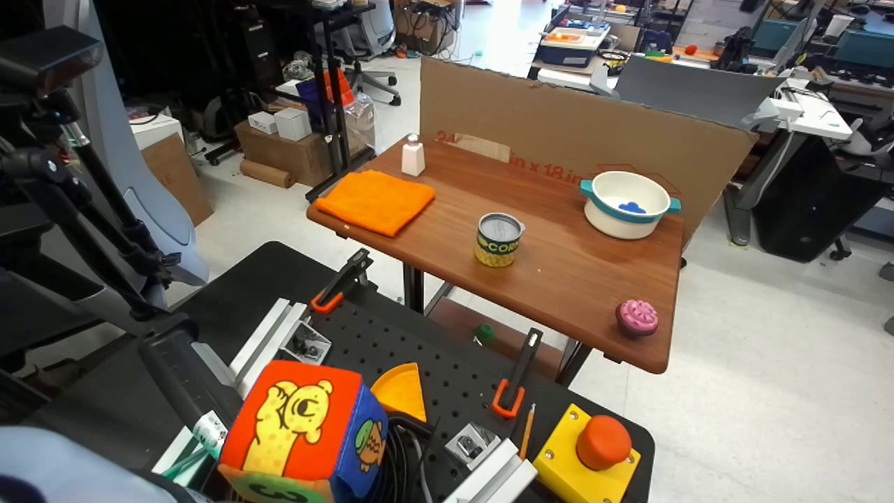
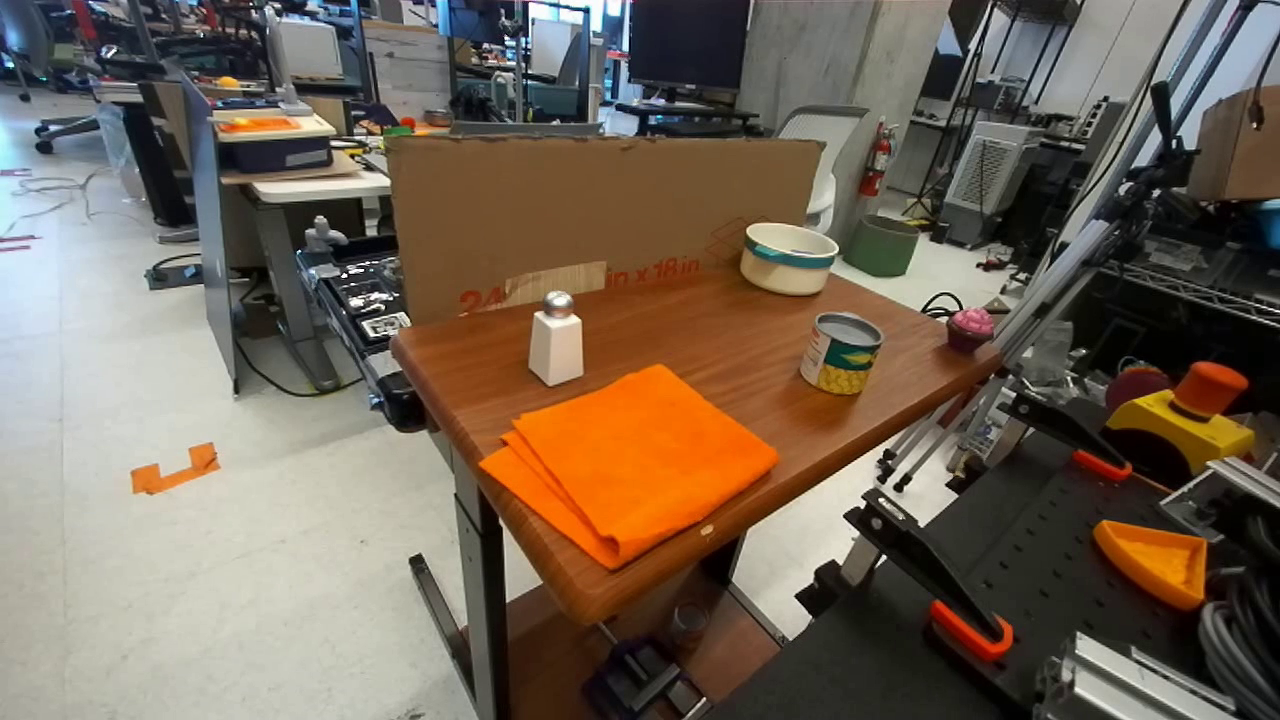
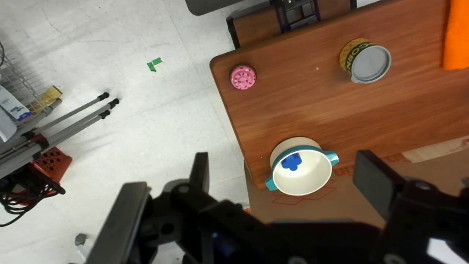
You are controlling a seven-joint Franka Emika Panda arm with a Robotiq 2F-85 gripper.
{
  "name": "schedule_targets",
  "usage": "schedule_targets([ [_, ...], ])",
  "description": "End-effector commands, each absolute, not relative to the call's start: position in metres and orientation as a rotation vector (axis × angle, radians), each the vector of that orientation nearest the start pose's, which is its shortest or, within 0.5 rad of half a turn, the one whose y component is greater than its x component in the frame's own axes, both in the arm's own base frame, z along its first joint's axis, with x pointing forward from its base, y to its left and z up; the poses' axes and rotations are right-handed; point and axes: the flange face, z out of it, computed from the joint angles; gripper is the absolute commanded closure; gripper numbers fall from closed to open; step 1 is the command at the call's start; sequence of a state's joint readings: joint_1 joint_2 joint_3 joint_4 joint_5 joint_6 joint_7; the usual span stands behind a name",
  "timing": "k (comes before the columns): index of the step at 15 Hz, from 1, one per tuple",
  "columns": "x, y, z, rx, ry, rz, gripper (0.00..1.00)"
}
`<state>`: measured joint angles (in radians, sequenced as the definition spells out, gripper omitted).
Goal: Remove the blue object from the pot
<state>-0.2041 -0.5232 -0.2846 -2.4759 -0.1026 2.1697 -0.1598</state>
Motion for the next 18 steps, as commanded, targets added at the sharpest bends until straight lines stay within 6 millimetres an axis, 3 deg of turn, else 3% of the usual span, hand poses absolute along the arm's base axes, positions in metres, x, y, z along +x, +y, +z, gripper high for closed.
schedule_targets([
  [1, 0.432, -0.226, 0.489, -3.126, 0.420, -0.260, 0.00],
  [4, 0.488, -0.234, 0.474, -3.048, 0.442, -0.230, 0.00],
  [11, 0.608, -0.242, 0.405, -2.935, 0.592, -0.192, 0.00],
  [14, 0.646, -0.240, 0.372, -2.987, 0.577, -0.160, 0.00],
  [18, 0.679, -0.223, 0.321, -3.049, 0.498, -0.057, 0.00],
])
